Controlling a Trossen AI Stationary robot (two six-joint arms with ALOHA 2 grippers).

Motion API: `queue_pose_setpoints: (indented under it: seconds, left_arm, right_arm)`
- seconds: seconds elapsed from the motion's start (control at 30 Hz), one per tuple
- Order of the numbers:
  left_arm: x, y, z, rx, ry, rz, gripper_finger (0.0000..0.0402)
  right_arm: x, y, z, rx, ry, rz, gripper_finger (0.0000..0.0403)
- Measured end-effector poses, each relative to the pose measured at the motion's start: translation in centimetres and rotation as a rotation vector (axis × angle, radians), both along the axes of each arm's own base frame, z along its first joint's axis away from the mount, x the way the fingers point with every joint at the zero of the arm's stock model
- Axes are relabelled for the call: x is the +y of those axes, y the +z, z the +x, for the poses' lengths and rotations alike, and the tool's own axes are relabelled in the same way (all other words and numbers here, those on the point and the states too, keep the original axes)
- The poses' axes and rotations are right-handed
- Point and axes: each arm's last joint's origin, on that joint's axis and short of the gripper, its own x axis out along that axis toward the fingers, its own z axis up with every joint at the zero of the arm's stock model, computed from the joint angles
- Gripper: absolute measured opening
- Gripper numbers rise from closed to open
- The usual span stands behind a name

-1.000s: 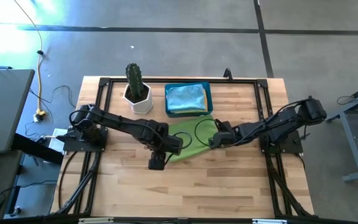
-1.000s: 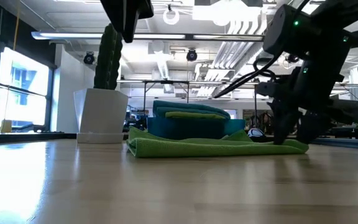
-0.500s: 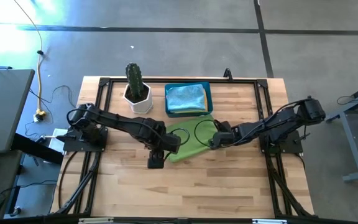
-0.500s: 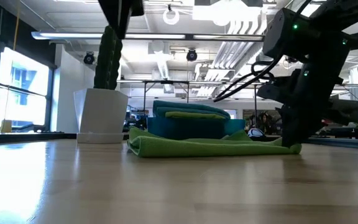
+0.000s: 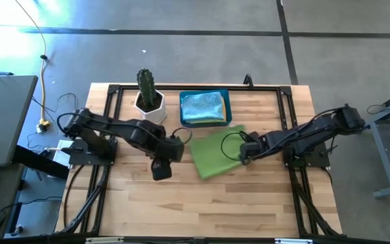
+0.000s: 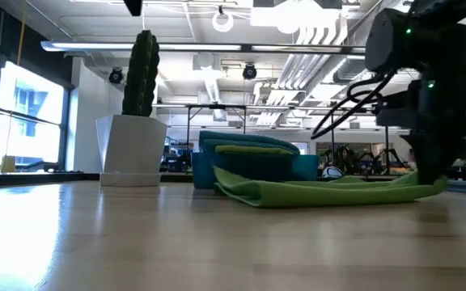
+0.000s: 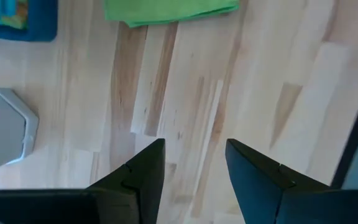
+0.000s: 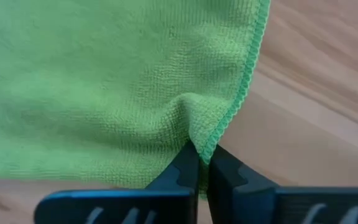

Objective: Fold microfiber towels
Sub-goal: Fold the green microfiber towel

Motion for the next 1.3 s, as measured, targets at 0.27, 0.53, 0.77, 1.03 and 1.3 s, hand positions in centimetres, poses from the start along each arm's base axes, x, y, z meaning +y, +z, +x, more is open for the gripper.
queue_pose_setpoints:
  seconds: [0.27, 0.53, 0.77, 1.03, 1.3]
  left_arm:
    - [0.2, 1.8, -1.3, -0.094, 0.026, -0.017, 0.0158]
    - [0.4, 3.0, -2.4, -0.14, 0.014, -0.021, 0.0158]
    - [0.6, 3.9, -3.6, -0.156, -0.073, 0.001, 0.0158]
    - [1.0, 5.3, -5.6, -0.184, -0.147, 0.04, 0.0158]
    - [1.6, 6.9, -8.1, -0.24, -0.114, 0.08, 0.0158]
  right_arm:
    - [0.2, 2.3, -0.7, -0.07, -0.024, 0.127, 0.0001]
    - [0.9, 4.8, 2.5, -0.376, -0.016, 0.223, 0.0001]
    - [0.9, 6.9, 4.8, -0.541, -0.041, 0.157, 0.0001]
    - [0.8, 6.6, 9.1, -0.522, -0.053, 0.116, 0.0]
    - [0.6, 6.4, 14.7, -0.499, 0.048, 0.057, 0.0]
